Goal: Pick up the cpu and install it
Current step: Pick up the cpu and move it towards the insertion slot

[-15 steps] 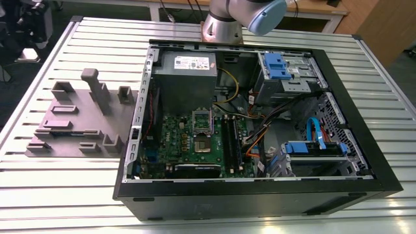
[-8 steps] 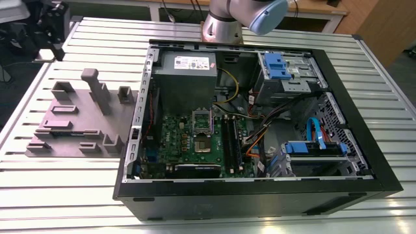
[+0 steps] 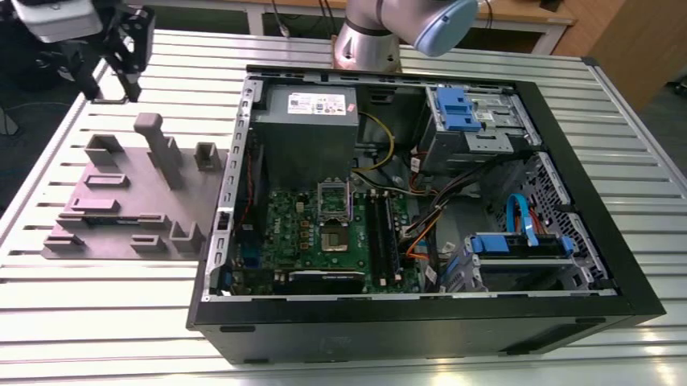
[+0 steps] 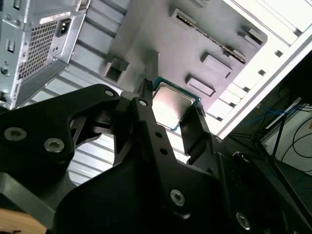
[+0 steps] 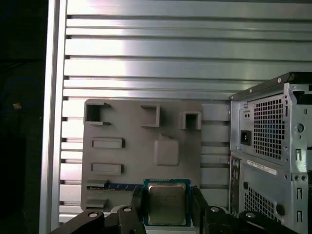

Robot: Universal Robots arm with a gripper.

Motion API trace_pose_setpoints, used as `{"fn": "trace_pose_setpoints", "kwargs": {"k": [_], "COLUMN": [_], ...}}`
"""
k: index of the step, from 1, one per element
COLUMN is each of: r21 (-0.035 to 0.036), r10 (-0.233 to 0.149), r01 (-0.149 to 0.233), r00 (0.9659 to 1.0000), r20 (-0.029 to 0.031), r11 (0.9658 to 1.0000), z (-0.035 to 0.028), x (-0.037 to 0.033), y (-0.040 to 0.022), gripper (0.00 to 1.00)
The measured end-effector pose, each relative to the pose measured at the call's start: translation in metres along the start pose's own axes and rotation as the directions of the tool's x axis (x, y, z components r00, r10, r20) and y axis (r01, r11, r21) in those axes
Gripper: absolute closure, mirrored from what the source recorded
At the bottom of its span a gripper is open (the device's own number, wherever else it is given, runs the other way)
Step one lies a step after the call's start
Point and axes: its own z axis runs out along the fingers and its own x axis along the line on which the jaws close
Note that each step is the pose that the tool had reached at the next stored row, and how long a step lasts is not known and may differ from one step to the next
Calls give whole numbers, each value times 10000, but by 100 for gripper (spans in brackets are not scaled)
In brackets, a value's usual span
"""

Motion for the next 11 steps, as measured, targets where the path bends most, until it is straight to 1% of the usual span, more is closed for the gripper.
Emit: {"fn": "trace_pose_setpoints", "kwargs": {"k": [7, 11], "r21": [0, 1], "r10": [0, 0], "r01": [0, 0], "r00": [10000, 10000], "r20": [0, -1], "r11": [10000, 10000], "z": [-4, -6], "x": [-309, -455], "y": [-2, -4], "gripper": [53, 53]}}
